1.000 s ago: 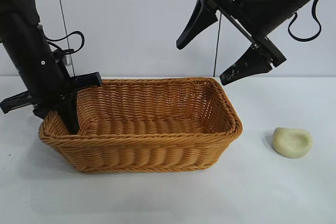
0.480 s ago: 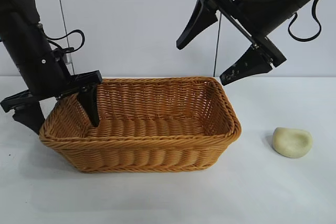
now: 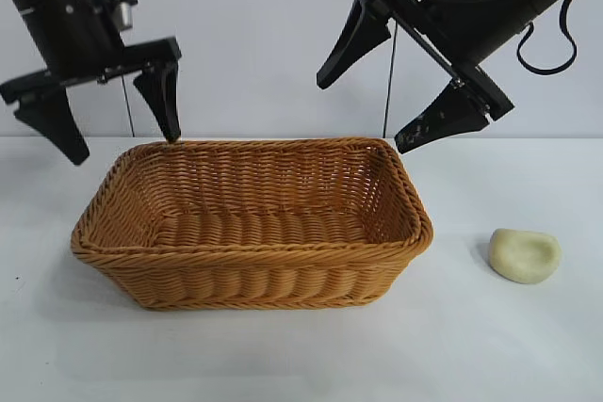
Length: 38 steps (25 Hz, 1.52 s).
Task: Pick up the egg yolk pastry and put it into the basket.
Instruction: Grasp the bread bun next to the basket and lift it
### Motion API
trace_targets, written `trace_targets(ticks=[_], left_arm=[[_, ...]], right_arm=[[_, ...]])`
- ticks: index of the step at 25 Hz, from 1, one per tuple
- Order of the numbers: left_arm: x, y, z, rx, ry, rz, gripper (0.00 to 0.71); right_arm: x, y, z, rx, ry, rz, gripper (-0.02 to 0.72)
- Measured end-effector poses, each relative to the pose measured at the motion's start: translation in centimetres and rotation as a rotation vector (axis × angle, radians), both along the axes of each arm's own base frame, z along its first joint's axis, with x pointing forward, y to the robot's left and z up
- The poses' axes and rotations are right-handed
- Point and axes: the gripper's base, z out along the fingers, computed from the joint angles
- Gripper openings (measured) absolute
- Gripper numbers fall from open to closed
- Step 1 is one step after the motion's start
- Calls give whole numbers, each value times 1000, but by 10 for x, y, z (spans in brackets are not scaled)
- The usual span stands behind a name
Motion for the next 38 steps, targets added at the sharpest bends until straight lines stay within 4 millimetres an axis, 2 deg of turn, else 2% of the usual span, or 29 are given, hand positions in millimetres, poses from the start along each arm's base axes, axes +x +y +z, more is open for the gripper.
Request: trace_targets(ticks=[5, 8, 15, 19, 21, 24, 32, 38], left_arm=[[4, 21, -2, 173, -30, 38, 692], [7, 35, -2, 180, -28, 74, 692], [12, 91, -1, 137, -10, 216, 692], [-1, 94, 4, 103, 2, 203, 692], [-16, 93, 8, 103, 17, 189, 692], [-50, 94, 14, 116, 38, 142, 692], [-178, 97, 31, 152, 37, 60, 692], [-259, 100, 21, 182, 4, 59, 692]], right_arm=[[0, 0, 0, 0, 0, 0, 696], [0, 0, 0, 1, 0, 0, 696], [0, 0, 0, 1, 0, 0, 696], [0, 0, 0, 1, 0, 0, 696], [0, 0, 0, 1, 0, 0, 696], [0, 0, 0, 1, 0, 0, 696], [0, 0, 0, 1, 0, 0, 696], [0, 0, 0, 1, 0, 0, 696]])
